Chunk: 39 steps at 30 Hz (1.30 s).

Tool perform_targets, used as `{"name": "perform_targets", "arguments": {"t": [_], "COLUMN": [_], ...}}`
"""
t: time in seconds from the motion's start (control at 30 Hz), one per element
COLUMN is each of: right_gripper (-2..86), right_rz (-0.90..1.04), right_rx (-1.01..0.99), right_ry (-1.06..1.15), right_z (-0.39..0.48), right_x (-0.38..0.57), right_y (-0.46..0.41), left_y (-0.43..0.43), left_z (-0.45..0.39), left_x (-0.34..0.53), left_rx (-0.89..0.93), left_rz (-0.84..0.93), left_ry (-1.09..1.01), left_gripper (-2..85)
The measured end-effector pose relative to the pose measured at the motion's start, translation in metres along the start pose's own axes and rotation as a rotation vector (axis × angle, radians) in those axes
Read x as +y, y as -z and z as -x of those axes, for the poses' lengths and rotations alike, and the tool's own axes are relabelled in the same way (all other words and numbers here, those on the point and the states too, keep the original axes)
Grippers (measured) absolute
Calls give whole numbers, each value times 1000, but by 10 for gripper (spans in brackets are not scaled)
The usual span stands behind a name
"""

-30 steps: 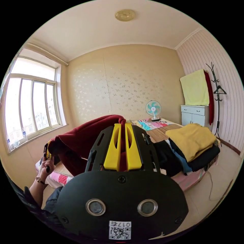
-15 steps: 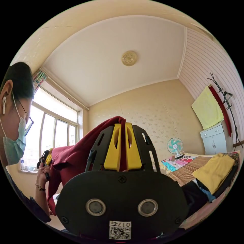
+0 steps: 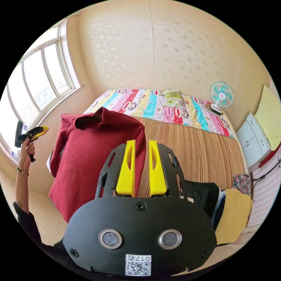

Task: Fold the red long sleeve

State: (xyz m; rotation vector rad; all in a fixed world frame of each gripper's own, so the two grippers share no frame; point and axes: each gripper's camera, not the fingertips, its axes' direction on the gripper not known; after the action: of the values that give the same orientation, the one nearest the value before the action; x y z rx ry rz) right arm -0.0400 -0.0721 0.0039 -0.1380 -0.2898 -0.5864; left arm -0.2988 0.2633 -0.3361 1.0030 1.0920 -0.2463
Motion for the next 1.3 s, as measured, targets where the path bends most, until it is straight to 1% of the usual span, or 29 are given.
{"name": "perform_targets", "arguments": {"t": [0.07, 0.13, 0.2, 0.27, 0.33, 0.4, 0.43, 0.47, 0.53, 0.57, 0.6, 0.63, 0.67, 0.7, 0.73, 0.77, 0.8, 0.83, 0.87, 0.9, 0.97, 1.0, 1.03, 1.07, 1.13, 1.2, 1.23, 1.27, 1.3], "right_gripper": [86, 101, 115, 124, 125, 114, 99, 87, 53, 48, 44, 42, 41, 40, 40, 40, 40, 48, 51, 63, 73, 76, 78, 80, 91, 97, 99, 99, 96], "right_rz": [77, 195, 282, 351, 399, 431, 359, 362, 507, 566, 649, 630, 582, 446, 305, 232, 93, -10, -60, -149, -224, -219, -141, -77, 201, 321, 356, 340, 302], "right_rx": [-30, -21, -5, 25, 135, 82, 46, 20, -66, -58, 32, 202, 302, 492, 617, 650, 688, 677, 654, 577, 417, 281, 112, 24, -322, -458, -477, -474, -371], "right_ry": [62, 118, 126, 113, 61, -6, -54, -51, 106, 155, 202, 229, 234, 191, 69, -5, -152, -250, -283, -316, -279, -225, -175, -161, -172, -194, -200, -176, -104], "right_z": [21, 45, 58, 69, 78, 79, 77, 77, 80, 81, 79, 74, 71, 63, 48, 40, 26, 19, 18, 20, 34, 46, 58, 63, 83, 106, 125, 136, 160], "right_x": [29, 81, 125, 167, 212, 235, 242, 242, 225, 217, 200, 179, 167, 141, 119, 110, 101, 102, 106, 116, 135, 147, 157, 161, 190, 220, 237, 242, 246], "right_y": [-42, -105, -149, -182, -208, -222, -217, -217, -227, -229, -228, -212, -198, -162, -121, -99, -58, -24, -10, 7, 4, -17, -52, -73, -169, -226, -247, -249, -244], "left_y": [-55, -126, -163, -172, -176, -176, -169, -162, -131, -125, -115, -108, -105, -102, -101, -101, -103, -106, -106, -106, -104, -103, -105, -106, -113, -115, -114, -113, -112], "left_z": [13, 30, 39, 39, 32, 25, 21, 19, 6, 4, 1, 0, 1, 4, 8, 10, 15, 20, 23, 28, 37, 44, 51, 54, 63, 66, 65, 65, 63], "left_x": [41, 99, 146, 190, 237, 261, 277, 285, 327, 336, 354, 368, 374, 381, 385, 385, 383, 380, 380, 381, 387, 392, 396, 398, 402, 403, 404, 404, 404], "left_rx": [-42, -99, -115, -76, 22, 42, 29, 18, -40, -52, -62, -53, -44, -25, -8, -3, -6, -24, -33, -45, -47, -37, -27, -22, -8, -6, -4, -2, 1], "left_rz": [79, 239, 320, 273, 211, 176, 118, 67, -171, -214, -285, -332, -348, -367, -369, -361, -322, -273, -256, -237, -234, -230, -218, -209, -160, -131, -126, -126, -126], "left_ry": [-55, -115, -126, -113, -99, -85, -69, -61, -40, -25, 6, 23, 28, 40, 40, 33, 27, 35, 38, 45, 67, 83, 98, 106, 121, 124, 121, 120, 113], "left_gripper": [59, 57, 60, 60, 61, 60, 60, 59, 55, 53, 50, 47, 45, 42, 38, 37, 35, 39, 41, 47, 51, 51, 52, 52, 52, 52, 53, 53, 53]}}
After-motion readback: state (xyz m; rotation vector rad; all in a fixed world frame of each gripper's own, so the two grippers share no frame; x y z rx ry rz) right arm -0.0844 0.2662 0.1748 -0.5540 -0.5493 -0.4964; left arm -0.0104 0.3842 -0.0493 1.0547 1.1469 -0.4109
